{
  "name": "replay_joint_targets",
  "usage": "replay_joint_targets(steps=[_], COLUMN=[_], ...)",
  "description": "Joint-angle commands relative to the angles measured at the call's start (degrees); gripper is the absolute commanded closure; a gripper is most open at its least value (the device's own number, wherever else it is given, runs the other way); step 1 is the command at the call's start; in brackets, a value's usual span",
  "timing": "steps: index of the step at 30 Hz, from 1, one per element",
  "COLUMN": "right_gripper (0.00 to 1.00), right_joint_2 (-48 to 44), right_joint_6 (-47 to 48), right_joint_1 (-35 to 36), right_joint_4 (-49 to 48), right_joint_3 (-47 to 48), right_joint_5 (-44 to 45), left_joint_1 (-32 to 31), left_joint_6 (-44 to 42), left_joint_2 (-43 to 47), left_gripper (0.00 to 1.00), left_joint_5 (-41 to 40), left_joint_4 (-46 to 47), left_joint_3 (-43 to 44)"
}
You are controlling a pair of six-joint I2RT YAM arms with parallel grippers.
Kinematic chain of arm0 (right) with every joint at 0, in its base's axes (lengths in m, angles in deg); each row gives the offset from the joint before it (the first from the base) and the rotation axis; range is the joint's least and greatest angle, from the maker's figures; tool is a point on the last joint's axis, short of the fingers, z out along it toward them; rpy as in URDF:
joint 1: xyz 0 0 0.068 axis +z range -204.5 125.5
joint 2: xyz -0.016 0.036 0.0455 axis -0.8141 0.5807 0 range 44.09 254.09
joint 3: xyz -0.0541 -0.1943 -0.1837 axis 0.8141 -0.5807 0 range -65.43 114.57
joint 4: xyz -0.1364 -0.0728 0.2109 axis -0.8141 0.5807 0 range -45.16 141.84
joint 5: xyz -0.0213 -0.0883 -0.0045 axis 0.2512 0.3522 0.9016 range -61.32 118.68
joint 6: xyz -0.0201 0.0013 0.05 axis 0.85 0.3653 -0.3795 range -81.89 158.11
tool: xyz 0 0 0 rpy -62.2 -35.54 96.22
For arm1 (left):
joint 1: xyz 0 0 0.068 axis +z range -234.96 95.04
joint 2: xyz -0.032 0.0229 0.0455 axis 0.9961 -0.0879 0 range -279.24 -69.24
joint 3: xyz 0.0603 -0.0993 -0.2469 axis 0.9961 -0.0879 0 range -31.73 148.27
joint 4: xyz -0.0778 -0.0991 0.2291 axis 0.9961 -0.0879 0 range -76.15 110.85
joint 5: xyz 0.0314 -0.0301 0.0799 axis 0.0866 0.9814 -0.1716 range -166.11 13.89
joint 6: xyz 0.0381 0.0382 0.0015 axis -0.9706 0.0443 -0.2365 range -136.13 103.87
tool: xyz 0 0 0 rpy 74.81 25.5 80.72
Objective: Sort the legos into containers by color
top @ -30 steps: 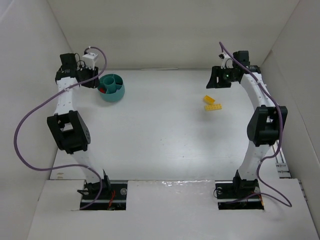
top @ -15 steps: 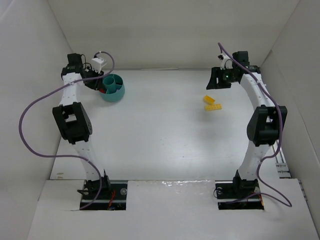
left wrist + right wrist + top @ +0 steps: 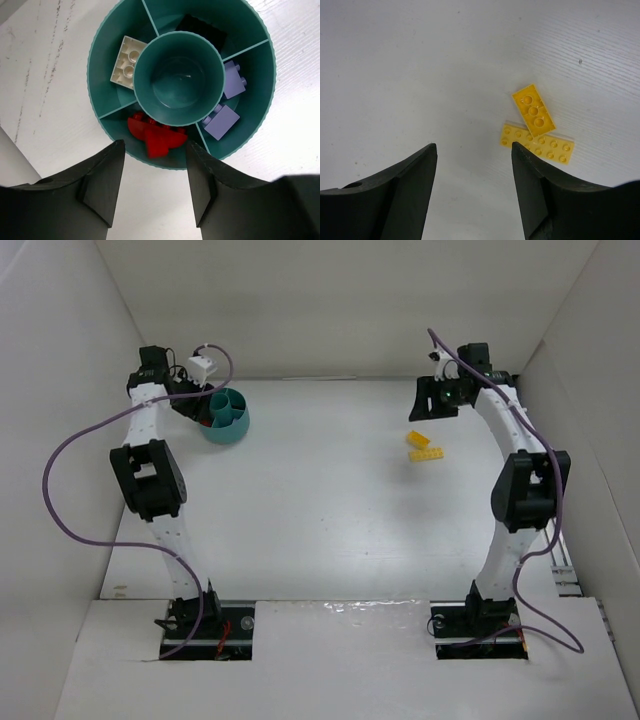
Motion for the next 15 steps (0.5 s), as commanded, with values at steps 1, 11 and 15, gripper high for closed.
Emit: replay_joint_targets(steps=[1, 11, 15], right_gripper=[0.33, 0.32, 0.30], right_joint_2=[1.3, 4.1, 9.4], right_joint_6=[1.0, 5.2, 5.8], right_joint_1=[0.9, 6.4, 7.6], right_joint_4=[-0.3, -0.9, 2.9], right_joint_3=[2.4, 2.4, 6.7], right_joint_5=[2.2, 14.4, 18.6], left_joint_1=[-0.4, 2.3, -0.3], left_joint_6=[-1.2, 5.8, 9.1], left_joint_2=[0.9, 11.8, 17.5], left_gripper=[0.51, 0.49, 0.45], left_joint_5=[0.5, 11.3, 13.4], left_joint_4=[-0.8, 8.8, 13.0], left_joint_3=[1.8, -2.1, -4.1])
